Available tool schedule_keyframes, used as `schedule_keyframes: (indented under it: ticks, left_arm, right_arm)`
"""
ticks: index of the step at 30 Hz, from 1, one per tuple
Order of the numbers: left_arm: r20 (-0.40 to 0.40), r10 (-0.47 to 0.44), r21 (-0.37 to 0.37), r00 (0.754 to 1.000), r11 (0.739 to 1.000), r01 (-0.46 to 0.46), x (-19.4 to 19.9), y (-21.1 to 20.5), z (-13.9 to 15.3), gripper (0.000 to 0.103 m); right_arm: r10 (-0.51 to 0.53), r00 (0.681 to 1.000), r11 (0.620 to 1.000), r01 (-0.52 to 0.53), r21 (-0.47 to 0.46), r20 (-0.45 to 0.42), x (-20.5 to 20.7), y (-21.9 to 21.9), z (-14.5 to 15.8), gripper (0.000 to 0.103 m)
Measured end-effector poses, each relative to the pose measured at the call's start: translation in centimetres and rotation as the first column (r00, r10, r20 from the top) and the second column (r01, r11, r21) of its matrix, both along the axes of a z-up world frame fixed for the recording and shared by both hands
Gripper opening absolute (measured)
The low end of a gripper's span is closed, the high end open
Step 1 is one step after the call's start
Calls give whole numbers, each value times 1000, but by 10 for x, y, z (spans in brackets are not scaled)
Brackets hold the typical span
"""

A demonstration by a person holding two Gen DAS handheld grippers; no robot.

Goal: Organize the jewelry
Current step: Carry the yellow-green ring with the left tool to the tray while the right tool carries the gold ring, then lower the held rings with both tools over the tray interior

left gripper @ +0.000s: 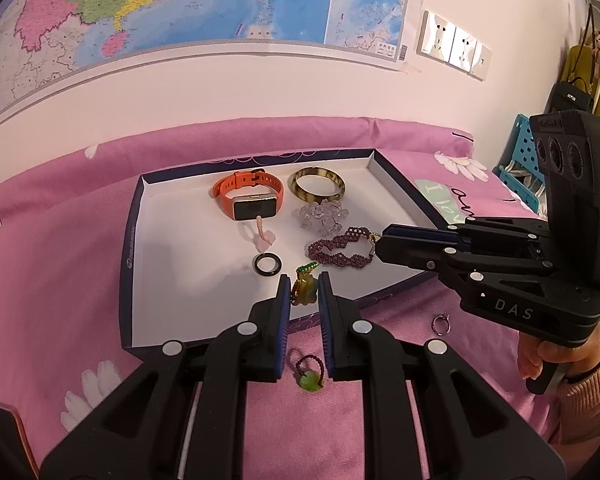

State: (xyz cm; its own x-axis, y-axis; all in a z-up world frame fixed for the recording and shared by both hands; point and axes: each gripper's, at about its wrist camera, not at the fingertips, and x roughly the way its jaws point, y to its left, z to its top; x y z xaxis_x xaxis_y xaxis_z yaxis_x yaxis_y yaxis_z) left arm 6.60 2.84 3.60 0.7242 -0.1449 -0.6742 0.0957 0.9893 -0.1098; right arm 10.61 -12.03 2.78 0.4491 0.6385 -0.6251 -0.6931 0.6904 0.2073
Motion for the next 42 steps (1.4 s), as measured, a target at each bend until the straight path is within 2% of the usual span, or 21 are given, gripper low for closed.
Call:
schedule_keyframes:
  ticks: [42]
  left_arm:
    - [-12,8,11,1000,1000,-8,11,-2,-5,14]
  right_arm:
    - [-3,1000,1000,2,-22,-17,10,8,-5,8]
